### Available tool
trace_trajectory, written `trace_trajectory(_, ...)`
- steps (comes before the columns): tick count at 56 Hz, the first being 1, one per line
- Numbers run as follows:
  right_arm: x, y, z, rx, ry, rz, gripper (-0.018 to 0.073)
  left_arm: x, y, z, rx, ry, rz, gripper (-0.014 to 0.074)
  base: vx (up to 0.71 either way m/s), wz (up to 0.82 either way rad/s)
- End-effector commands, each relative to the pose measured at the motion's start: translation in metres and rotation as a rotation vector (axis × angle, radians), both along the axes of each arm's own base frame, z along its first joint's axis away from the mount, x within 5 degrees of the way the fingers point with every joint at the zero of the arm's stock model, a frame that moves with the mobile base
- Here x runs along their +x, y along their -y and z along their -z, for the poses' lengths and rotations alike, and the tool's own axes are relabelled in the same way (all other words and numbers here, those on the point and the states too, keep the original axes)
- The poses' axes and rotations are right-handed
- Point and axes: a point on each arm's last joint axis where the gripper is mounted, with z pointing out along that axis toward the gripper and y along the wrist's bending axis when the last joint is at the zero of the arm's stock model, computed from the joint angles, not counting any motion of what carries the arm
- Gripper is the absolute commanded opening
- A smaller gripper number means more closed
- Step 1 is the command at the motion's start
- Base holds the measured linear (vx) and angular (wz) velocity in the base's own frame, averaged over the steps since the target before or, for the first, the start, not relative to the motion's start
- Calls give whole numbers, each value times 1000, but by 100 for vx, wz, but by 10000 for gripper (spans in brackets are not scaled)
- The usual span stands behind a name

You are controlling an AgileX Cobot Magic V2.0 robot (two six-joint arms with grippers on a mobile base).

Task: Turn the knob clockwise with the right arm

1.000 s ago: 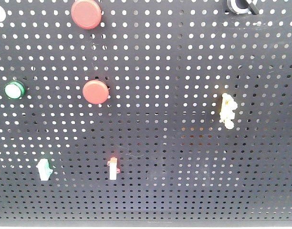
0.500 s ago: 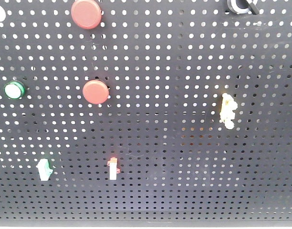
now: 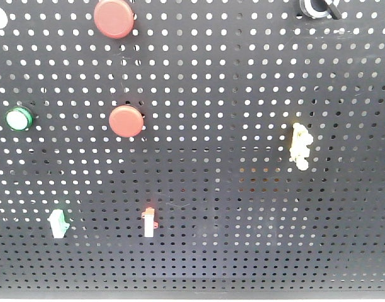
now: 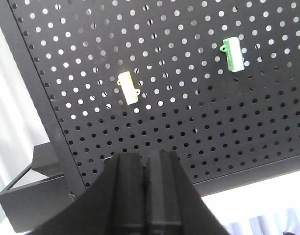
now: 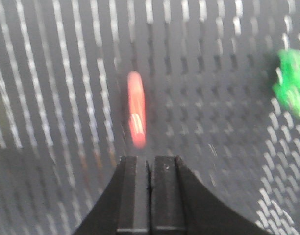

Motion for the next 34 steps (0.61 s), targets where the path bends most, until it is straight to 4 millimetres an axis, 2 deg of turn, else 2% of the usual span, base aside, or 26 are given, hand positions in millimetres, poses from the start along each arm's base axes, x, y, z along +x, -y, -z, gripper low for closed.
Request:
trace_trajectory(1,-4,1,-36,1,170,9,-4,2,1,5,-9,27,13,-6,0,0)
trace_trajectory(12,-15,-1,-63,-58,246,15,-4,2,1,5,-9,27,13,-6,0,0)
trace_trajectory(19,-16,-2,-75,-65,204,-4,-4,2,1,5,-9,27,13,-6,0,0)
trace_trajectory(24,-9,-4,-83,-48,116,-34,-4,2,1,5,-9,27,13,-6,0,0)
trace_trajectory(34,4,-7,-110,-25,62,-78,-4,2,1,5,-9,27,13,-6,0,0)
